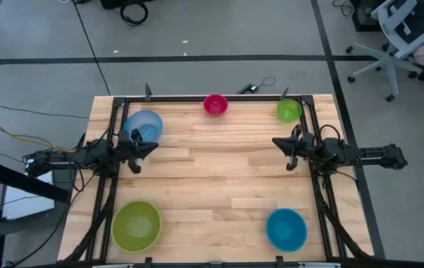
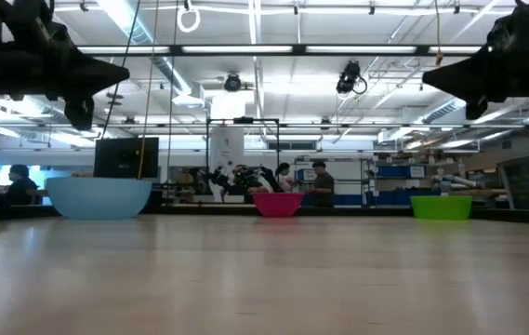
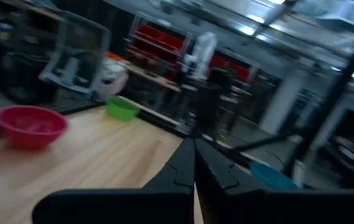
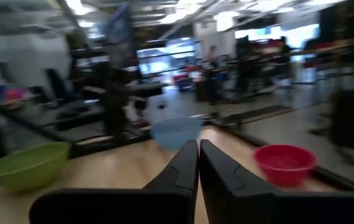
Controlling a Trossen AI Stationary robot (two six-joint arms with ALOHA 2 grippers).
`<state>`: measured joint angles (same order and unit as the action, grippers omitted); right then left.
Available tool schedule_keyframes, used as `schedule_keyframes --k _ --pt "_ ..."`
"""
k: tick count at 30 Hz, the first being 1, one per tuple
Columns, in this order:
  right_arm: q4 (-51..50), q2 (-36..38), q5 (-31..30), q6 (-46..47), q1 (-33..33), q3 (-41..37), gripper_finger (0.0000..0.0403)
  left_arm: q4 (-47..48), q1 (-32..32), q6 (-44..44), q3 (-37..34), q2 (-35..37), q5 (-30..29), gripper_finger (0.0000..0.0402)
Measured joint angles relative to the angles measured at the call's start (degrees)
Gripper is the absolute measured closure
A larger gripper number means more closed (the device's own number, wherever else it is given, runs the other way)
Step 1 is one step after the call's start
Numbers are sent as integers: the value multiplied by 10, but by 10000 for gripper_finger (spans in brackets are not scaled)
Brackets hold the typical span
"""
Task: Nest bowls inside each other
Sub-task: Stack the light blue bowl on top of the light green bowl
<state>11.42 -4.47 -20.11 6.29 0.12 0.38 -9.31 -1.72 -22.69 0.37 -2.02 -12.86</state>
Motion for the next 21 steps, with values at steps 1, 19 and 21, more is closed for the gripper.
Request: schedule_keyframes --k 1,19,21 --pt "1 0 -17 -4 -1 0 380 1 0 -10 0 -2 -16 395" --pt "38 -44 -74 423 -3 0 380 -56 -1 -187 5 -4 -35 395" --pt "44 -69 -51 465 -3 0 380 -54 0 -181 19 -16 -18 395"
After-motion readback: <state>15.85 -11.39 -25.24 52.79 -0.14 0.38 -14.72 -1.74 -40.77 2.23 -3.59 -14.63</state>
